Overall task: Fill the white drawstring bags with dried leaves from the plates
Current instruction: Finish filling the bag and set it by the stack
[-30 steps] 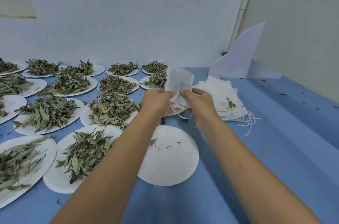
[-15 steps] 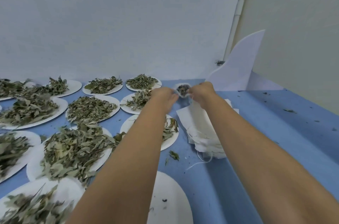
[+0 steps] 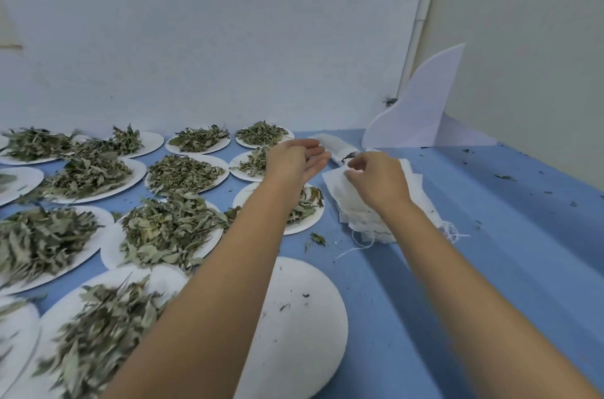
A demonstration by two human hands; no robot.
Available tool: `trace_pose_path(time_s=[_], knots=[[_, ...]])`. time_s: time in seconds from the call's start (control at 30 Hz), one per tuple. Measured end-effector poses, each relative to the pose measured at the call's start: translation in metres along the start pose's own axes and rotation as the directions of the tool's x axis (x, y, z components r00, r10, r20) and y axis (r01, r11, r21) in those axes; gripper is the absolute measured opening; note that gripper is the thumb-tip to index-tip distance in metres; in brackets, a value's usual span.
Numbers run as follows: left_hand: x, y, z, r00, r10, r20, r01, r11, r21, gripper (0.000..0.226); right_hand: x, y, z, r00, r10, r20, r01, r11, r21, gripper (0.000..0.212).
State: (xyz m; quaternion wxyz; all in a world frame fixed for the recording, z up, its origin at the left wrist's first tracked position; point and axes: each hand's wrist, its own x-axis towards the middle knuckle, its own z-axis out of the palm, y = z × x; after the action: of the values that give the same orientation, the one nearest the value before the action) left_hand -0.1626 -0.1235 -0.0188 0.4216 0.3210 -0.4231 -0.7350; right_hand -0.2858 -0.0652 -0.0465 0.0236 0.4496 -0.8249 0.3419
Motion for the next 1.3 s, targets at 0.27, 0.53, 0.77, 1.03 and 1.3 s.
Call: trace_pose_path(time_s=[0.27, 0.53, 0.77, 1.03, 1.3], knots=[[-0.037, -0.007, -0.025, 0.999, -0.009, -0.053, 0.005, 0.996, -0.084, 0.030, -0.048, 0.002, 0.014, 0.993, 0.015, 0.116, 0.036, 0.908, -0.418, 0.037], [-0.046, -0.028, -0.020, 0.993, -0.105, -0.048, 0.106, 0.994, 0.019, 0.019, -0.063, 0.012, 0.015, 0.981, -0.029, -0.191, 0.000, 0.989, -0.149, 0.022], [-0.033, -0.046, 0.000, 0.998, -0.044, -0.033, 0.053, 0.939, 0.339, 0.029, -0.070, 0.014, 0.017, 0.956, -0.110, -0.272, 0.113, 0.994, -0.004, 0.011], [-0.032, -0.041, -0.003, 0.934, 0.324, -0.149, -0.176, 0.783, 0.597, 0.023, -0.070, 0.031, 0.019, 0.977, -0.089, -0.193, 0.063, 0.989, -0.137, 0.030], [-0.034, -0.021, -0.030, 0.872, 0.351, -0.340, -0.199, 0.891, 0.408, 0.026, -0.068, 0.037, 0.022, 0.993, -0.006, -0.116, -0.019, 0.978, -0.210, 0.036]])
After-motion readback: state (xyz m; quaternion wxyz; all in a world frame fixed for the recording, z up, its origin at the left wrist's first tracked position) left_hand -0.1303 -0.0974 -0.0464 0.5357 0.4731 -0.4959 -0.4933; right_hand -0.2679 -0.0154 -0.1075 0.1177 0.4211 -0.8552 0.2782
